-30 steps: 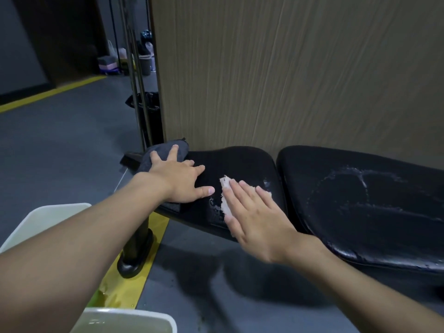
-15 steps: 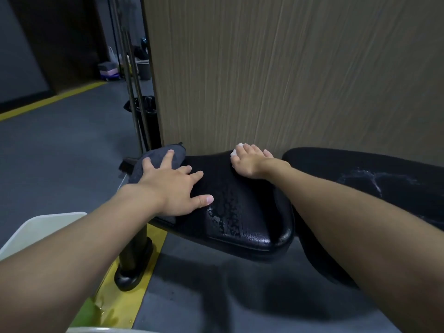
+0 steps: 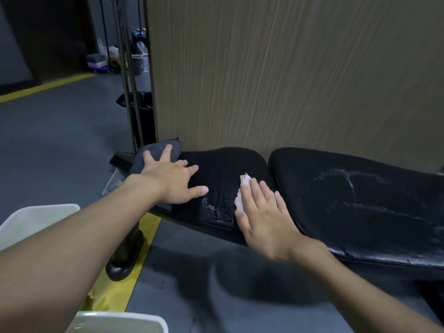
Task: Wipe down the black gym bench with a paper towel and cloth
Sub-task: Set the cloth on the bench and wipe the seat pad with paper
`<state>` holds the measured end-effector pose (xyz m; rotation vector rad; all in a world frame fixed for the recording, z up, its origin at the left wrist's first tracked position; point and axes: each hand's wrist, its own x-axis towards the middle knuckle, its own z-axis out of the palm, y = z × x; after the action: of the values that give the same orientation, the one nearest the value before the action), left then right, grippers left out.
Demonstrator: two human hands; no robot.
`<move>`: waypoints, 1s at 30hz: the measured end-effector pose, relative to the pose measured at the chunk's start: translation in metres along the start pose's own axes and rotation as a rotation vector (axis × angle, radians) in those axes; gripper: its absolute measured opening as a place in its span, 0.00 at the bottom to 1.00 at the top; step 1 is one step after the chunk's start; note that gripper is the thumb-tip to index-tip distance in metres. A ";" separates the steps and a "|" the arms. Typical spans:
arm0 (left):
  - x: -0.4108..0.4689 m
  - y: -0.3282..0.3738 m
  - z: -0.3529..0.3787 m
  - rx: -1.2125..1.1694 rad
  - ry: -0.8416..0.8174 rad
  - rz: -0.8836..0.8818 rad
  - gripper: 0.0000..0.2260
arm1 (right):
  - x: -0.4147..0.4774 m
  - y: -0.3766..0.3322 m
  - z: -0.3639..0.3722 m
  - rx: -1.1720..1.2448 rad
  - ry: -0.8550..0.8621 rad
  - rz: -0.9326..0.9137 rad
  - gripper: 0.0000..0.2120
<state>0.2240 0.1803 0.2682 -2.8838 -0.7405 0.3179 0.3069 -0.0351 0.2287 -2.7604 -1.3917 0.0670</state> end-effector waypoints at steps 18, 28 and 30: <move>0.004 -0.022 0.009 -0.424 0.255 -0.151 0.26 | 0.194 0.041 -0.017 0.143 -0.113 0.193 0.32; 0.003 -0.017 0.008 -0.448 0.292 -0.192 0.25 | 0.171 -0.066 -0.020 0.044 -0.104 -0.177 0.28; 0.003 -0.019 0.013 -0.446 0.287 -0.200 0.26 | 0.163 -0.065 -0.014 0.042 -0.112 -0.233 0.28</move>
<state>0.2146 0.1993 0.2588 -3.1106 -1.1526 -0.3212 0.3524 0.1343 0.2445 -2.5765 -1.7080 0.2417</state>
